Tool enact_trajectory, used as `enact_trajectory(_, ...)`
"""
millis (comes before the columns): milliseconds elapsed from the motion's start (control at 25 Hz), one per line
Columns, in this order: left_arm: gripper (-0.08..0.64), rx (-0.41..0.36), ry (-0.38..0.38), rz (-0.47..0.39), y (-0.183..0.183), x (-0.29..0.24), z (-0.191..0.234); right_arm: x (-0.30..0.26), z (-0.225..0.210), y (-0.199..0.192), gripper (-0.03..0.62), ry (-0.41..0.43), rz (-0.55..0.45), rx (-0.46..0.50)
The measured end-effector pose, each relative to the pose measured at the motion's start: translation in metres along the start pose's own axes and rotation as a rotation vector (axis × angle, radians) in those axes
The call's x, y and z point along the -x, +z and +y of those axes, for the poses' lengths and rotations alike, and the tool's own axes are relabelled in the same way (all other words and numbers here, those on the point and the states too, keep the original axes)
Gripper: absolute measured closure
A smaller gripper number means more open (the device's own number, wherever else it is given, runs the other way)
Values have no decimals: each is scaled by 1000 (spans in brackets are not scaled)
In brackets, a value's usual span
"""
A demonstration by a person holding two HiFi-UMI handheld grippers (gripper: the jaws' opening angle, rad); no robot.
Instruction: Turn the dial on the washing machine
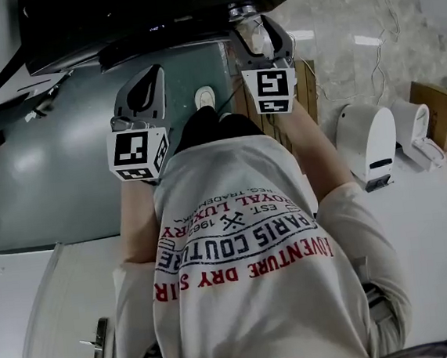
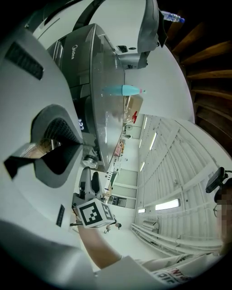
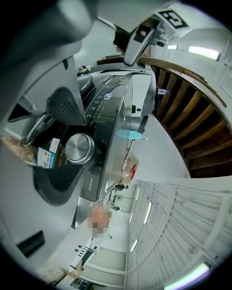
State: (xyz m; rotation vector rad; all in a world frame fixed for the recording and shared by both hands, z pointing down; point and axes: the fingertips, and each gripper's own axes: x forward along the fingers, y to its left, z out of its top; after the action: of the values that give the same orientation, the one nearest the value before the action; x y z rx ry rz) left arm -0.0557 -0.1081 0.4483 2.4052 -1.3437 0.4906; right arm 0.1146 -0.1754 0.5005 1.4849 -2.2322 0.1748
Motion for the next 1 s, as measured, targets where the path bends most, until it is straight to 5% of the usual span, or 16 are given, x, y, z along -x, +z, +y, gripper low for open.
enact_trajectory(400,545,-61,21,-96,50,30,-25,75,-12,54,528,11,-108,-97)
enact_trajectory(680,543,-99,93,-193,94,69,-25,120,-20,116,557,45,-273,-91)
enact_trajectory(1000,544,-150,119,-290,130,99,-37,149,-21,133,565,59,-310,-72)
